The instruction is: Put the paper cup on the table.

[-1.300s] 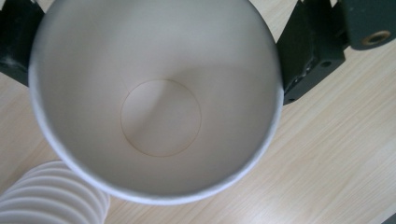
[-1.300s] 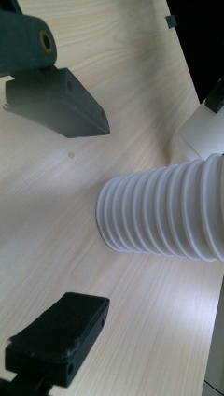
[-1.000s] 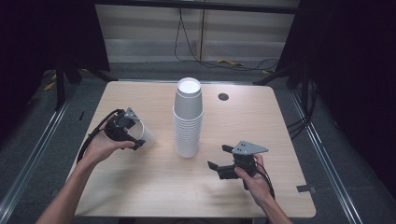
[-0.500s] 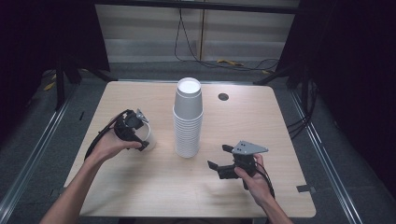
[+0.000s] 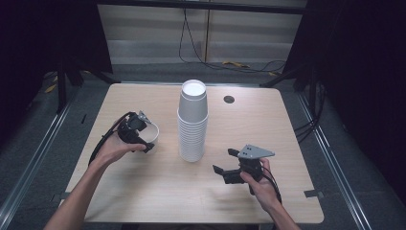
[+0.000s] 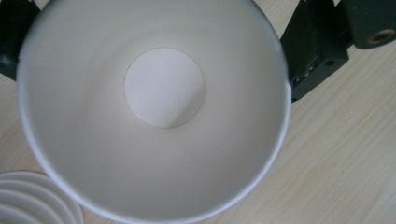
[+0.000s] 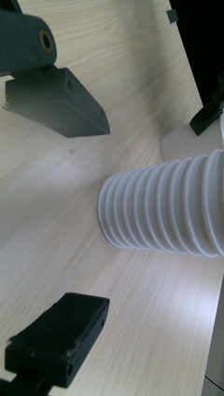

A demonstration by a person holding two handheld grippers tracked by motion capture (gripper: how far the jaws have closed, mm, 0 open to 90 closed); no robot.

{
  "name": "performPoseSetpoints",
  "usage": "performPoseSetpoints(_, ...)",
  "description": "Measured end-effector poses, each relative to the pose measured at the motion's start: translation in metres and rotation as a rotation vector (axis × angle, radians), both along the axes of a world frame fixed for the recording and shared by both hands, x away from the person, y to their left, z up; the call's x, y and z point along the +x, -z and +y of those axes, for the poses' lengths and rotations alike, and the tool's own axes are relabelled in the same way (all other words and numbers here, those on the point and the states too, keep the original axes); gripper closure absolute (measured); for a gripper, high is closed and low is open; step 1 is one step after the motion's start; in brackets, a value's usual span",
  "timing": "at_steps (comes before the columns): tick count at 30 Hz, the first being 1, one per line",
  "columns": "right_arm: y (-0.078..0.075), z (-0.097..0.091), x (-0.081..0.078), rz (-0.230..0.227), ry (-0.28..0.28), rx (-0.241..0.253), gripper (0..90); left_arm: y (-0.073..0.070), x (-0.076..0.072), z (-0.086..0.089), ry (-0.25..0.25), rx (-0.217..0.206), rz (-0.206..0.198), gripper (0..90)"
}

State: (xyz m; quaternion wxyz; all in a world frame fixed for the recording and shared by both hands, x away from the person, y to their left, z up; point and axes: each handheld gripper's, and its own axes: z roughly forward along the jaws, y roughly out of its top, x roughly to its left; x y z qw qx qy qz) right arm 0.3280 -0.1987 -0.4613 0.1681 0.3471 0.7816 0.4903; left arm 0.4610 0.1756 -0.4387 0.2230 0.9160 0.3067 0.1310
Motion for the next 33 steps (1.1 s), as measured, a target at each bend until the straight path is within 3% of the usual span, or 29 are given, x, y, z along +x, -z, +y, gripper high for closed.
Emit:
performPoseSetpoints(10,-0.001,-0.001,0.000,0.000,0.005,0.005,13.9,0.008,-0.001,0.007,0.004,-0.050,0.013,9.2)
performPoseSetpoints(13,-0.001,-0.001,0.000,0.001,0.006,0.004,13.9,0.012,-0.002,0.009,-0.007,-0.051,0.018,11.5)
performPoseSetpoints(16,0.000,-0.001,0.000,0.000,0.002,0.003,13.9,0.016,-0.004,0.008,-0.009,-0.021,0.016,15.3)
performPoseSetpoints(19,0.000,-0.001,0.000,0.004,0.003,0.000,13.9,0.016,-0.006,0.010,-0.041,-0.058,0.011,15.8)
performPoseSetpoints(22,0.000,-0.001,0.000,0.004,0.005,0.000,13.9,0.022,-0.009,0.010,-0.023,-0.026,0.015,15.9)
performPoseSetpoints(25,0.000,0.000,0.000,0.006,0.002,0.000,13.9,0.026,-0.010,0.014,-0.034,-0.035,0.004,16.1)
performPoseSetpoints(31,0.000,0.000,0.000,0.003,0.005,0.003,13.9,0.034,-0.014,0.025,-0.038,-0.076,0.019,16.1)
performPoseSetpoints(33,0.001,0.000,0.001,0.007,0.006,0.001,13.9,0.035,-0.016,0.030,-0.051,-0.114,0.020,16.1)
